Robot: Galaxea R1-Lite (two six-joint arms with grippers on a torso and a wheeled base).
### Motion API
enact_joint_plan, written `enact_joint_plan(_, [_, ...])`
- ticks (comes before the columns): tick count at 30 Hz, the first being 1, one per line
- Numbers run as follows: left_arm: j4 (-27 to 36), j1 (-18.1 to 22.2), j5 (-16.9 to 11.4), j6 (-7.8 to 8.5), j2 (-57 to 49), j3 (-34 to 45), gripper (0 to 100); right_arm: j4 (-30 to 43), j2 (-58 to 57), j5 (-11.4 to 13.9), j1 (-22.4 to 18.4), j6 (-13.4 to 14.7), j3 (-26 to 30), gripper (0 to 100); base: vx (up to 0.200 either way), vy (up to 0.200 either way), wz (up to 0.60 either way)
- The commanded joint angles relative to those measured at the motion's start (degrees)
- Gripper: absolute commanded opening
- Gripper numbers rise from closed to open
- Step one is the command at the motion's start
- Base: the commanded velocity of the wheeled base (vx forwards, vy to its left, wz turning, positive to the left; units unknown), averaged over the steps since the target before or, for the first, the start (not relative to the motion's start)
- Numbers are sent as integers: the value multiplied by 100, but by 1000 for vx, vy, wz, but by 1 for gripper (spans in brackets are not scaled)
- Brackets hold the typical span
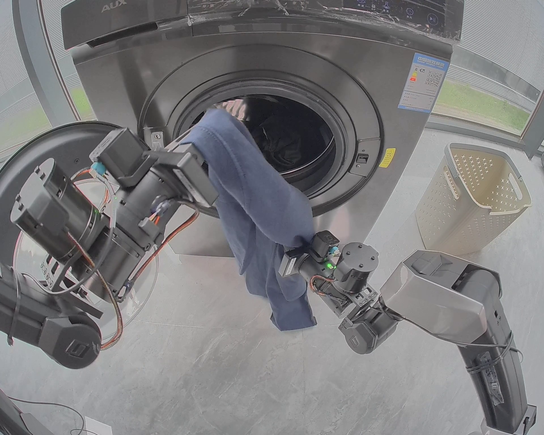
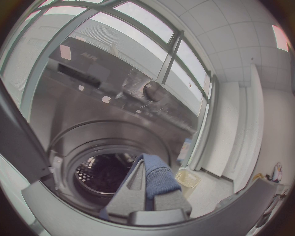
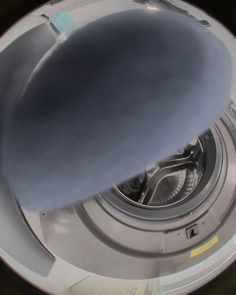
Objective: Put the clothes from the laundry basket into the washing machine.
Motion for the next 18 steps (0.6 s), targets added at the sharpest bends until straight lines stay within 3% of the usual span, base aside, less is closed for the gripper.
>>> enact_joint_plan(1, [14,603,-97,29,176,611,0,-19,-436,9,-67,0,363,0,0,0,0])
enact_joint_plan(3, [5,735,-273,55,281,1103,0,8,-586,9,-59,0,495,0,0,0,0])
enact_joint_plan(9, [-74,797,-326,178,677,2044,0,25,-806,-26,12,43,513,0,0,0,0])
enact_joint_plan(18, [-505,841,-308,213,1732,2430,0,43,-1008,-35,29,52,495,0,0,0,0])
